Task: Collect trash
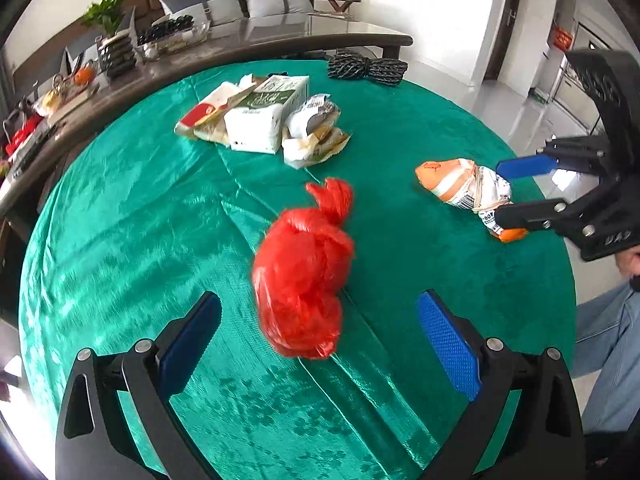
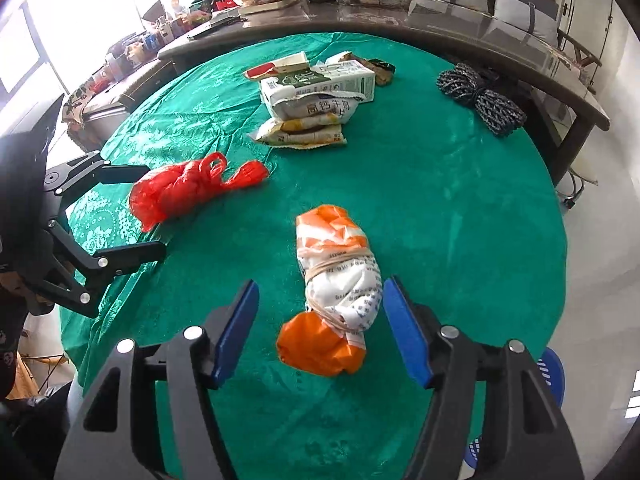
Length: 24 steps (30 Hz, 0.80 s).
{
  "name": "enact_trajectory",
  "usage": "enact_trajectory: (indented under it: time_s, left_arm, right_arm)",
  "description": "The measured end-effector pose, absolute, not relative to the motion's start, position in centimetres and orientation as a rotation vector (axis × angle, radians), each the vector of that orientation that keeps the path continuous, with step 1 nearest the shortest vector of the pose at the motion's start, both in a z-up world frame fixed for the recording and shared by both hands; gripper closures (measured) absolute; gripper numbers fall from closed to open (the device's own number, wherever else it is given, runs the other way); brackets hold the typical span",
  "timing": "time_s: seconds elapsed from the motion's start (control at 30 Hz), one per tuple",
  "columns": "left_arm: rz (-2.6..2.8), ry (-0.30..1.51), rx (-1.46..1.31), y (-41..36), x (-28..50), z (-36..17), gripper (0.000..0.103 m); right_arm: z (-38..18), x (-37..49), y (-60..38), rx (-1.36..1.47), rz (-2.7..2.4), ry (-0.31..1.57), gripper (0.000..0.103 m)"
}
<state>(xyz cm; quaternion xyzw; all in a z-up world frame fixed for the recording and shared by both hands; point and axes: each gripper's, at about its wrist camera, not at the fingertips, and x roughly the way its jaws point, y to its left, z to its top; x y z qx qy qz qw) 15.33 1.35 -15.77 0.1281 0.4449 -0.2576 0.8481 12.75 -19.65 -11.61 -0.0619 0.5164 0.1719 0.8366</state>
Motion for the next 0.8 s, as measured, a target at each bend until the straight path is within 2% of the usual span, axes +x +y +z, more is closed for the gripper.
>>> enact_trajectory:
  time_s: [0.17, 0.3, 0.4, 0.43, 0.47, 0.8]
  left_arm:
    - [-0.554, 0.974, 0.255, 1.2, 17.6, -15.9, 0.020]
    - [-0.566, 0.996, 0.270, 0.7, 17.9, -16.1, 0.026]
    - [-0.570, 0.997, 0.292, 0.0, 17.8, -16.1, 0.041]
    - [-0.566, 1.000, 0.290, -0.1, 17.9, -16.2, 0.051]
    - [-0.564, 1.003, 0.285, -0.1, 17.9, -16.2, 0.059]
    - [-0.582, 0.983, 0.158, -1.4, 16.4, -14.3, 0.063]
  right_arm:
    - [-12.6, 15.7, -19.5, -0.154, 0.364, 1.171, 0.039]
    - [-13.2, 16.4, -19.5, -0.155, 0.385, 1.220, 0.039]
    - [-13.4, 16.4, -19.9, -0.132, 0.370, 1.217, 0.041]
    - [-13.5, 16.5, -20.1, -0.115, 0.372, 1.221, 0.045]
    - [-13.8, 16.6, -20.2, -0.111, 0.376, 1.232, 0.056]
    - [-10.8, 14.0, -22.7, -0.032, 0.353, 1.124, 0.058]
